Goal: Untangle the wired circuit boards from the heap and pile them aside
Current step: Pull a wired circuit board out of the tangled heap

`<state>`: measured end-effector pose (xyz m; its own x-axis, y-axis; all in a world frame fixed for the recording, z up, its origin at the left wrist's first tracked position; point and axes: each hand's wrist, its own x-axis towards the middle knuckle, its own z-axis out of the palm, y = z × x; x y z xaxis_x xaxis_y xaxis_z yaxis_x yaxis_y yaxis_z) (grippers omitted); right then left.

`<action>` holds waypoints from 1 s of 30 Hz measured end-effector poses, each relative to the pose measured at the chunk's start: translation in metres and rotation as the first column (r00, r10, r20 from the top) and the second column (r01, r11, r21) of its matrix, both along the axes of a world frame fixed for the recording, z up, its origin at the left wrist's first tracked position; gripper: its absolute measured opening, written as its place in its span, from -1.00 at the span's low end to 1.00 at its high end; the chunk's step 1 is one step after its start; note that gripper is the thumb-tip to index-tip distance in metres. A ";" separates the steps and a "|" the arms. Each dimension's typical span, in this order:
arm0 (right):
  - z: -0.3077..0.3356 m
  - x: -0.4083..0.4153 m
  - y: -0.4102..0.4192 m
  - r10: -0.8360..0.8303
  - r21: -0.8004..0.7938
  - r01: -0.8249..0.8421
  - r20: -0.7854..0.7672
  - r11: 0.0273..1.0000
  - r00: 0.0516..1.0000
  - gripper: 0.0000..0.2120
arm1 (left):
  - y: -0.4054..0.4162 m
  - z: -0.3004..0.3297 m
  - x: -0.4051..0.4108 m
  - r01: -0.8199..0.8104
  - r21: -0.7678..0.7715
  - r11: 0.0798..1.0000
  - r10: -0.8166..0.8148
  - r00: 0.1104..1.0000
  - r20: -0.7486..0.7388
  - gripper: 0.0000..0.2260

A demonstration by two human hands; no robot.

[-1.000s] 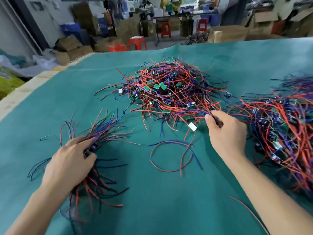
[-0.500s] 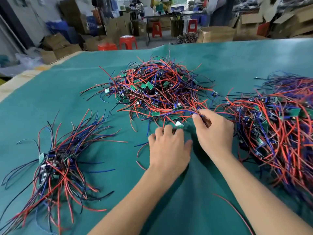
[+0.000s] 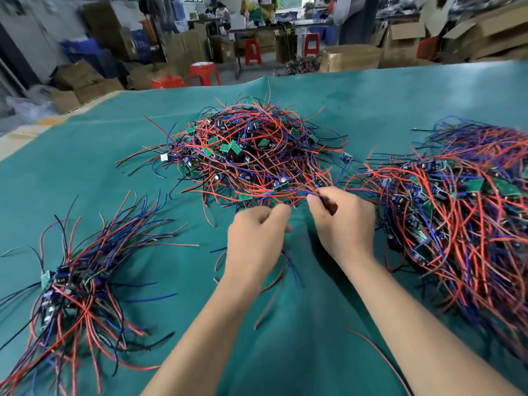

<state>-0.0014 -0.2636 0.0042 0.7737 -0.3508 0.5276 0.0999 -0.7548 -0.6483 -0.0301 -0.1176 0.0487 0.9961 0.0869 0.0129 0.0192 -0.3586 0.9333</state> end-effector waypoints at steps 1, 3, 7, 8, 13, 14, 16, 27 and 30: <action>0.000 0.000 0.001 0.006 -0.005 -0.006 -0.001 1.000 1.000 -0.67 | 0.005 0.003 -0.007 0.042 -0.312 0.949 -0.079 0.991 -0.108 -0.78; 0.000 0.000 0.001 0.009 0.022 -0.009 0.007 1.000 1.000 -0.67 | 0.015 0.008 -0.017 0.113 -0.778 0.617 -0.390 0.903 -0.178 -0.91; 0.002 -0.004 0.003 0.042 0.052 -0.039 -0.054 0.998 0.998 -0.76 | 0.021 -0.001 -0.018 0.267 -0.936 0.227 -0.700 0.714 0.034 -0.85; 0.004 -0.006 0.006 0.075 0.053 -0.070 -0.103 0.996 0.992 -0.72 | 0.021 -0.005 -0.015 0.278 -0.930 0.239 -0.696 0.717 0.035 -0.86; 0.012 -0.015 0.005 0.216 -0.194 -0.268 -0.251 0.944 0.944 -0.43 | 0.015 -0.018 -0.002 0.225 -0.898 0.379 -0.592 0.805 -0.048 -0.79; 0.014 -0.018 0.007 0.235 -0.214 -0.285 -0.232 0.934 0.944 -0.51 | 0.014 -0.020 0.000 0.210 -0.873 0.441 -0.548 0.833 -0.076 -0.78; 0.018 -0.021 0.010 0.298 -0.156 -0.323 -0.165 0.933 0.940 -0.72 | 0.013 -0.024 0.002 0.204 -0.813 0.545 -0.471 0.877 -0.095 -0.78; 0.016 -0.028 -0.001 0.658 0.638 -0.479 -0.057 0.603 0.751 -0.89 | 0.007 -0.026 -0.006 0.444 -0.443 0.779 -0.463 0.883 0.071 -0.79; 0.016 -0.027 -0.010 0.671 0.662 -0.485 -0.036 0.572 0.741 -0.87 | 0.007 -0.030 -0.003 0.420 -0.509 0.752 -0.466 0.884 0.042 -0.80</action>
<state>-0.0280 -0.2737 0.0198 0.9884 0.0689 0.1351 0.1392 -0.0579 -0.9886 -0.0331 -0.1106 0.0188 0.9198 -0.3924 0.0082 0.0583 0.1573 0.9858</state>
